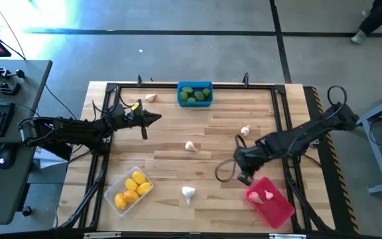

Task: Sort produce into baskets
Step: Put the garlic into the red bin

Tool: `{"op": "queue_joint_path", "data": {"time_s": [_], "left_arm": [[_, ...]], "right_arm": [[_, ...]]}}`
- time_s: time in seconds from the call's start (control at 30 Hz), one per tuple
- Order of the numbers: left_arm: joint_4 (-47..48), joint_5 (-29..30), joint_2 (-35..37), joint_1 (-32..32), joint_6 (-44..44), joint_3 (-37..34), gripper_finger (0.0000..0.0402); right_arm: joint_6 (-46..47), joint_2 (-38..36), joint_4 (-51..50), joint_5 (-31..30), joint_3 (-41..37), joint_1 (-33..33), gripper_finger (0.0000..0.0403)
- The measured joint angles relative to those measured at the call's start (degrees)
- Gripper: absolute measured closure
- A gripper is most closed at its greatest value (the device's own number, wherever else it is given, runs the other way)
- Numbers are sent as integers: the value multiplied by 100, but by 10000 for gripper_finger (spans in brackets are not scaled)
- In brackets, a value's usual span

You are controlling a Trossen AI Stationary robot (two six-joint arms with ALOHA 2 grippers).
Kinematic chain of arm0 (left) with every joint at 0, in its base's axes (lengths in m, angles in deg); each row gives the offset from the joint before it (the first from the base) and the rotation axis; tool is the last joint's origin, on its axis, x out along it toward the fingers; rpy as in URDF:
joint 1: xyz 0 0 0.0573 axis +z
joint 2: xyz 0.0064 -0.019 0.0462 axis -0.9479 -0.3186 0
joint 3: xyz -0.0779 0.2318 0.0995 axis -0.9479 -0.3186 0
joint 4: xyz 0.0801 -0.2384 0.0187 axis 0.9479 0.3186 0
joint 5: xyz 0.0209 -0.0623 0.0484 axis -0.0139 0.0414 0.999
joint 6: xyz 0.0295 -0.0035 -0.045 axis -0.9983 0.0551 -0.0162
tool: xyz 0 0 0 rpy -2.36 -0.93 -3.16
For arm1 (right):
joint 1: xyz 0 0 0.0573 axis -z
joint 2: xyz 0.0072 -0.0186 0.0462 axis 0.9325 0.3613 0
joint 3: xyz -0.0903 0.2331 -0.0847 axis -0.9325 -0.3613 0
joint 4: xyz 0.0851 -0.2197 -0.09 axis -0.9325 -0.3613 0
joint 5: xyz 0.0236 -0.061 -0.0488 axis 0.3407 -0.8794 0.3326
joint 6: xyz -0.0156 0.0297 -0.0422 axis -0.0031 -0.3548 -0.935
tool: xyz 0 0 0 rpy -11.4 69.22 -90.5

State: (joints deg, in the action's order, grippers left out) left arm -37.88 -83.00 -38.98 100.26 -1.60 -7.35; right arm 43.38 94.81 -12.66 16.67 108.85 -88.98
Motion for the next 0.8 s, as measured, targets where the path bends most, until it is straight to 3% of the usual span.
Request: {"op": "queue_joint_path", "data": {"time_s": [0.23,0.43,0.6,0.8], "left_arm": [[220,-470,-19,-202,186,7,401],[1011,-313,-207,-528,139,333,396],[1024,-262,-371,-610,82,441,380],[1015,184,-396,-608,-11,442,382]], "right_arm": [[-2184,497,1407,-511,-1,995,401],[-2931,1169,2320,-507,-4,1545,392],[-3188,1837,3280,-552,-4,1696,346],[-2795,2580,4761,-1214,-4,1687,261]]}}
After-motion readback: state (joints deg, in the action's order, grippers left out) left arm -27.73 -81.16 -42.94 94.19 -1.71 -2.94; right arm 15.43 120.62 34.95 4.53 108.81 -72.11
